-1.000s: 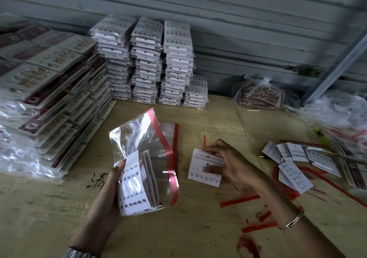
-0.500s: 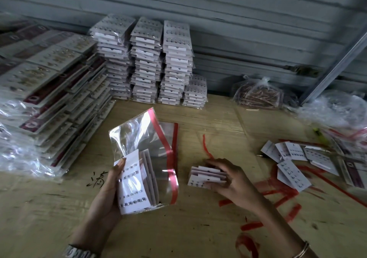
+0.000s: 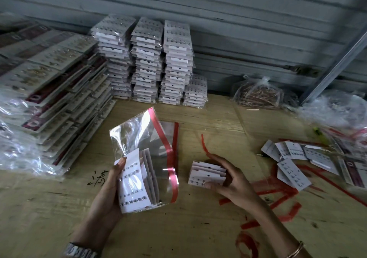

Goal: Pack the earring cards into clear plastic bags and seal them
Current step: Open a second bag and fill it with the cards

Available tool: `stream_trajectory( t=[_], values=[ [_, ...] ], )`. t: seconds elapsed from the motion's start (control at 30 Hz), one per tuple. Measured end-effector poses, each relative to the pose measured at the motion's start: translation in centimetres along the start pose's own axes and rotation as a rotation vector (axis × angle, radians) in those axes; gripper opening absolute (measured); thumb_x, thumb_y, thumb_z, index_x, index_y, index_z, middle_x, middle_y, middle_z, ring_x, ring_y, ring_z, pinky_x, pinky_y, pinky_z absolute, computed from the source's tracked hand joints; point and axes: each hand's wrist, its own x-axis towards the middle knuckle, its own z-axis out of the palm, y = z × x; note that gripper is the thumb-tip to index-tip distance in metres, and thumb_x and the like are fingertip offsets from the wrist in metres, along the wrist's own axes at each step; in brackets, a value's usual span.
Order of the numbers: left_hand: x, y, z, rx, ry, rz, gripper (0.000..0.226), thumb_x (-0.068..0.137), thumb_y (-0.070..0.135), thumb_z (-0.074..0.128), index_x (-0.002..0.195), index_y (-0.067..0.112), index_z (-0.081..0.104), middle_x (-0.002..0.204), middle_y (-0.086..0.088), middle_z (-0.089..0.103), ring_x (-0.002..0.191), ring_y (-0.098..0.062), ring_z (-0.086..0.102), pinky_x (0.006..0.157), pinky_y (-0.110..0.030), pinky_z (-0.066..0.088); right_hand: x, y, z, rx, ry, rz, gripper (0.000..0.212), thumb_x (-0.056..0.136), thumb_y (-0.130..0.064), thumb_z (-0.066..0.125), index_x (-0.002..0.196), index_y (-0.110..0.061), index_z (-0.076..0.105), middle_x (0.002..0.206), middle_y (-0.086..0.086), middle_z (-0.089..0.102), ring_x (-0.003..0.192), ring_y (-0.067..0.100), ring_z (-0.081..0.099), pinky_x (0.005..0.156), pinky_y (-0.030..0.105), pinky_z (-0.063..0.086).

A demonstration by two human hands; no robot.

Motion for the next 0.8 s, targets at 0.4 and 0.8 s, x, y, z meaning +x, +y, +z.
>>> stream_trajectory(
  t=[0.4,0.8],
  values=[
    [0.1,-0.1,-0.1,0.011,-0.002,-0.004,0.043,0.079,0.053,0.06,0.091,0.018,0.082,0.093,-0.015,0.077,0.076,-0.029,0.076,0.059,-0.04,0.061,0.1,0.5,0.5,-0.03,0.072,-0.233,0.038,0.088,-0.02,0.071,0.125,-0.013,0.062,0.122,-0.005,0.064,0.114,0.019,0.063,0.089,0.029,0.055],
    [0.3,-0.2,-0.5,0.022,0.01,-0.012,0.043,0.082,0.053,0.057,0.091,0.019,0.082,0.092,-0.013,0.077,0.075,-0.028,0.076,0.059,-0.04,0.061,0.1,1.4,0.5,0.02,0.081,0.008,0.064,0.08,-0.043,0.077,0.138,-0.032,0.051,0.126,-0.019,0.063,0.116,0.003,0.061,0.09,0.023,0.054]
  ],
)
